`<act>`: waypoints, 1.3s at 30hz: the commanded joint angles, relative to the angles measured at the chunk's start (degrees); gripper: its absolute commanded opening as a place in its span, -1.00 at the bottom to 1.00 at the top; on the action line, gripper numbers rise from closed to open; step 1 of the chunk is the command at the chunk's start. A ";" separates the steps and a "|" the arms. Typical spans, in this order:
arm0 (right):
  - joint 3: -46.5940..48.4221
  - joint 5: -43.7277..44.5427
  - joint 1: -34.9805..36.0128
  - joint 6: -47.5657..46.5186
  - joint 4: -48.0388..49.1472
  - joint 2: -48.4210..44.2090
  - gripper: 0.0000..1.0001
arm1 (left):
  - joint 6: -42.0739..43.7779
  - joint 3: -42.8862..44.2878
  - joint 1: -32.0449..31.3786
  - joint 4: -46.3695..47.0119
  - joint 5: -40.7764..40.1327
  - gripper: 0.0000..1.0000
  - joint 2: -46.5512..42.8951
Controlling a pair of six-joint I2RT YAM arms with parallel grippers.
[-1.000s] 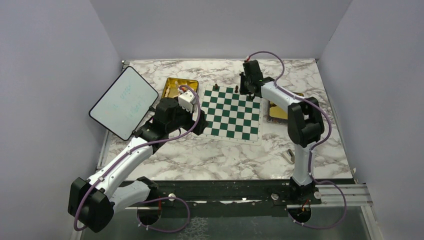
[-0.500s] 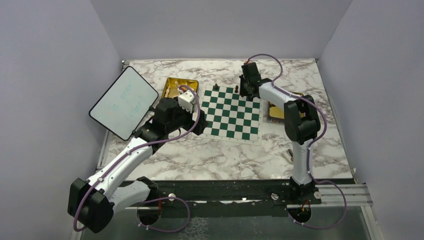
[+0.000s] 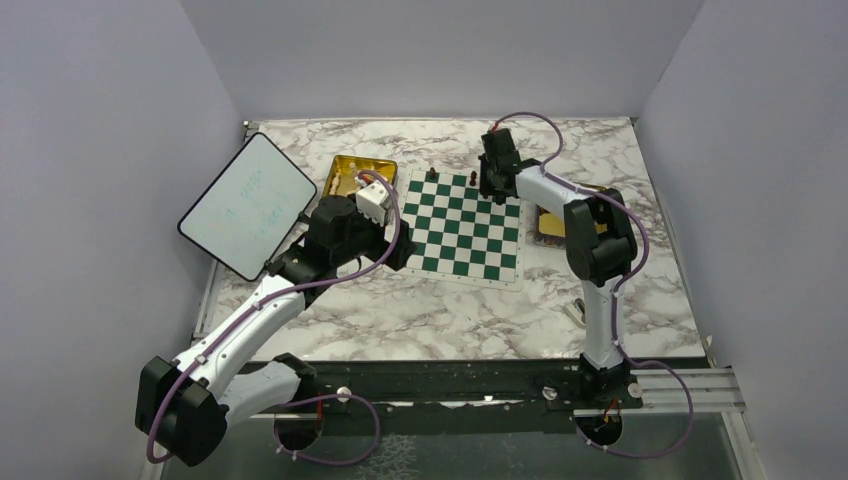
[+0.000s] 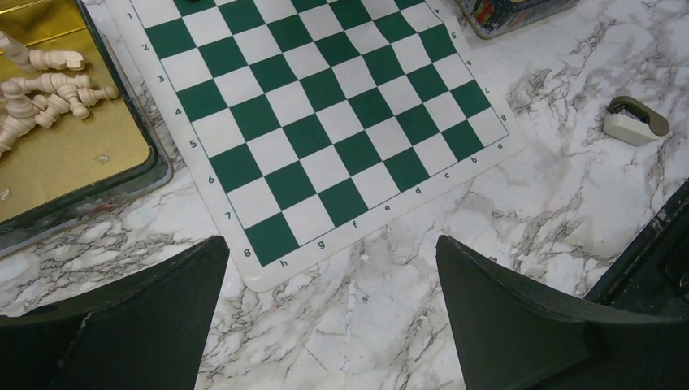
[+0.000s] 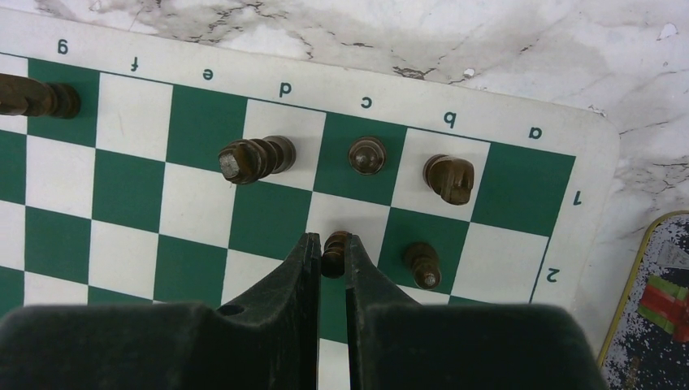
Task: Set up the chess pieces on the board
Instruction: Place the chess piece on the chessboard.
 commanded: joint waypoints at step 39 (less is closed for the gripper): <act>3.71 1.89 0.06 0.99 -2.42 1.63 -0.51 | 0.38 -0.33 -0.50 1.39 -0.96 0.98 -1.43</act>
